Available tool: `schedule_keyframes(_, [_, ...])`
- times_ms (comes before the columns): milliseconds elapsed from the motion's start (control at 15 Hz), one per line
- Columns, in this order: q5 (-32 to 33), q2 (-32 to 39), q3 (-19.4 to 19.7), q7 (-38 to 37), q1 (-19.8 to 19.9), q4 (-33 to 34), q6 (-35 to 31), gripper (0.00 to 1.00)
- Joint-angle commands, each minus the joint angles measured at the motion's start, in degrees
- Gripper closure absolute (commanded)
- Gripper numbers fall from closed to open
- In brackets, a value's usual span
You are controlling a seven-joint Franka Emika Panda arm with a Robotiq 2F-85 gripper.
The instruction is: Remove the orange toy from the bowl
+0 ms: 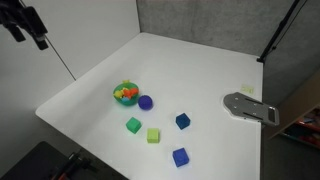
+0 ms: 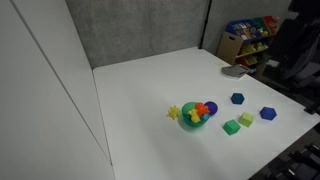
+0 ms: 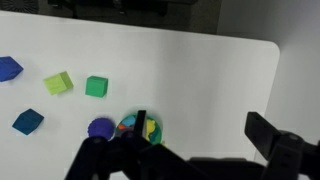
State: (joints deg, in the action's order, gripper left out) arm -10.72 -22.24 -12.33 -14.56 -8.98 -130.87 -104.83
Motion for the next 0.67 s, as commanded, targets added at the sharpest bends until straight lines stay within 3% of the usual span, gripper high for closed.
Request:
schedule_keyframes(0, [4.13,6.54,-1.28,-5.49,1.99,3.29,-4.19,0.00])
schedule_keyframes(600, [12.82,22.70,1.01,-13.20,2.56,7.29,-17.45,0.00])
